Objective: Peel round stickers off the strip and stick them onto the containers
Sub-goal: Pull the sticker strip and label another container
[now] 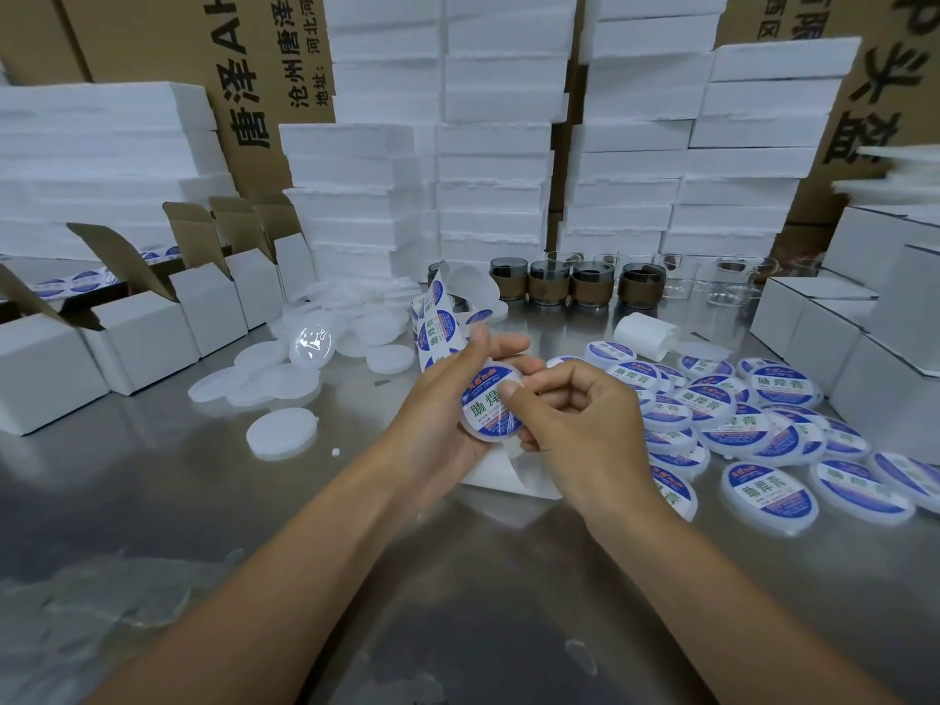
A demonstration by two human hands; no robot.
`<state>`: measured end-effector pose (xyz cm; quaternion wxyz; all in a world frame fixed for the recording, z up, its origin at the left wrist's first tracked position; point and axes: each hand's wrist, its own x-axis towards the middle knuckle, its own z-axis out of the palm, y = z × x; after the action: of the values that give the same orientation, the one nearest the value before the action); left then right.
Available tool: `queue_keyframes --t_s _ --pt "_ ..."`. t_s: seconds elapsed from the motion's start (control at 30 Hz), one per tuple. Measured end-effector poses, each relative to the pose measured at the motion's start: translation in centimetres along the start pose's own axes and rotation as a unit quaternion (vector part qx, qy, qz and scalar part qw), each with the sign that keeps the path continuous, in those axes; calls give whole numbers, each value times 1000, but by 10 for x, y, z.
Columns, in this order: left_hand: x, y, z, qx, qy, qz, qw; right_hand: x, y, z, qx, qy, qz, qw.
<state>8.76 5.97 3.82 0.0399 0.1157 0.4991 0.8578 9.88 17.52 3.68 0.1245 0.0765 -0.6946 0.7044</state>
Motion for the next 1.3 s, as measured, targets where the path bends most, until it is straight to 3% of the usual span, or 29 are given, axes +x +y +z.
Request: queue_keyframes --t_s 0.13,0.27,0.5,0.57,0.63,0.7,0.77,0.87,1.03,1.3 --pt "-4 0 1 5 -25 5 1000 -1 2 -1 -30 23 -31 999" --pt "-4 1 2 -16 -28 2 999 -2 2 -1 -103 36 -119 987" --pt "-3 2 2 -3 -36 1 999 -7 9 -2 -316 8 -173 933" --pt "-3 2 1 -12 -41 8 999 -5 7 -3 -274 11 -125 954" --pt "-2 3 -1 -25 -48 10 998 -2 2 -4 -145 -11 -38 989" --pt "-1 3 -3 -37 -60 6 998 1 -2 -5 -47 -46 17 998" --pt "-1 3 -4 -34 -67 5 997 3 -3 -5 5 -67 20 998" --pt "0 0 -5 10 -43 11 999 4 -2 -6 -7 -66 -2 998" --pt "-1 -5 -8 190 56 42 979 5 1 -9 -8 -10 -5 1000" --pt "-8 -3 -12 180 69 63 979 4 0 -8 -13 -48 -27 998"
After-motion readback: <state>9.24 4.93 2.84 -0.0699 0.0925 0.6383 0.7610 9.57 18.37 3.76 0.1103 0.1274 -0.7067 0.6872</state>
